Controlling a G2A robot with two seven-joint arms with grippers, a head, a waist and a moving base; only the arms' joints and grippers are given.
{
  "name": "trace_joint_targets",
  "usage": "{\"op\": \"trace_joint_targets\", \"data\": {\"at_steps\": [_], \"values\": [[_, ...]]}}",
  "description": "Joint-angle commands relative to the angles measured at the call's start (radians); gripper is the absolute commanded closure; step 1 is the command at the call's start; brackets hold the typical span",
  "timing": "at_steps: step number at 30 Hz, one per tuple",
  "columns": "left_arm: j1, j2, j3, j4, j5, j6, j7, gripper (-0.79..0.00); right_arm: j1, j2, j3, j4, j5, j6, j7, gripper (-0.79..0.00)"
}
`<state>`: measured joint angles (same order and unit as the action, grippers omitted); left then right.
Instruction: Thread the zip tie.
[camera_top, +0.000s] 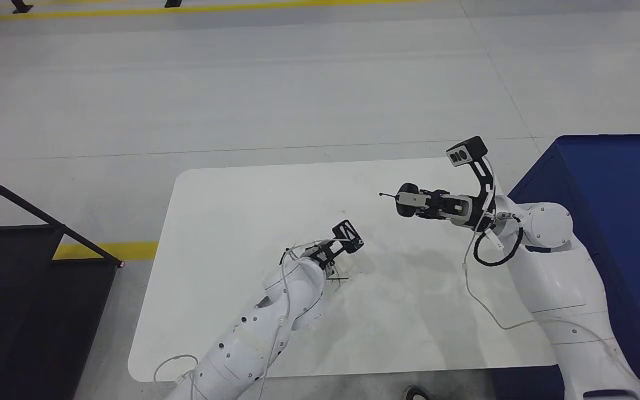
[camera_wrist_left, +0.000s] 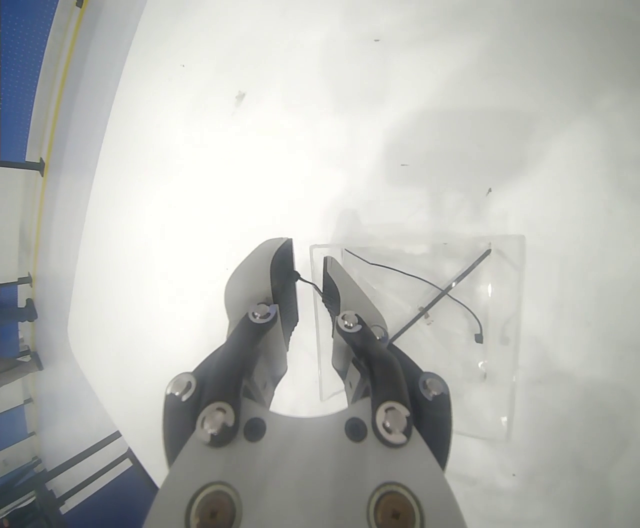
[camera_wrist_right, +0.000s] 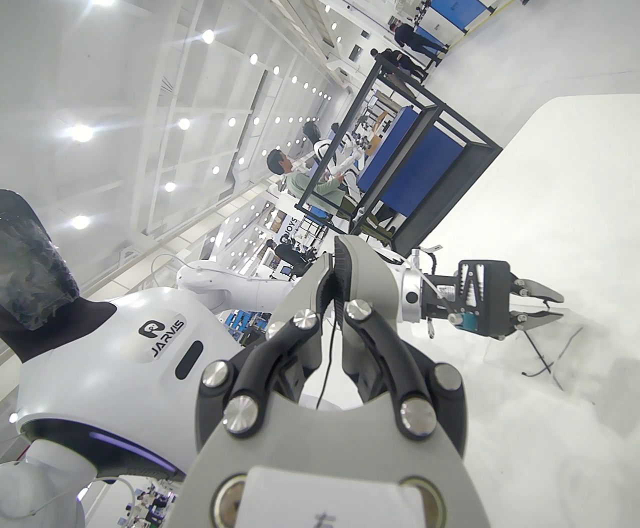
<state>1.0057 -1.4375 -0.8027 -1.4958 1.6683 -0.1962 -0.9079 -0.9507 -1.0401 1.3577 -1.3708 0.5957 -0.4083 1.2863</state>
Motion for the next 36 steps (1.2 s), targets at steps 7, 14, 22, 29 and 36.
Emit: {"op": "trace_joint_targets", "data": {"at_steps": [7, 14, 22, 29, 36], "values": [[0.037, 0.005, -0.024, -0.048, 0.027, -0.01, 0.016, 0.0, 0.0, 0.0, 0.0, 0.0, 0.0, 0.0, 0.0, 0.0], [0.073, 0.011, -0.048, -0.114, 0.046, -0.023, 0.044, 0.0, 0.0, 0.0, 0.0, 0.0, 0.0, 0.0, 0.0, 0.0], [0.148, 0.028, -0.111, -0.245, 0.005, -0.085, 0.218, 0.0, 0.0, 0.0, 0.0, 0.0, 0.0, 0.0, 0.0, 0.0], [0.16, 0.031, -0.12, -0.252, -0.016, -0.111, 0.259, 0.0, 0.0, 0.0, 0.0, 0.0, 0.0, 0.0, 0.0, 0.0], [0.199, 0.031, -0.197, -0.325, -0.191, -0.054, 0.404, 0.0, -0.013, 0.007, 0.013, -0.025, 0.043, 0.104, 0.033, 0.0]]}}
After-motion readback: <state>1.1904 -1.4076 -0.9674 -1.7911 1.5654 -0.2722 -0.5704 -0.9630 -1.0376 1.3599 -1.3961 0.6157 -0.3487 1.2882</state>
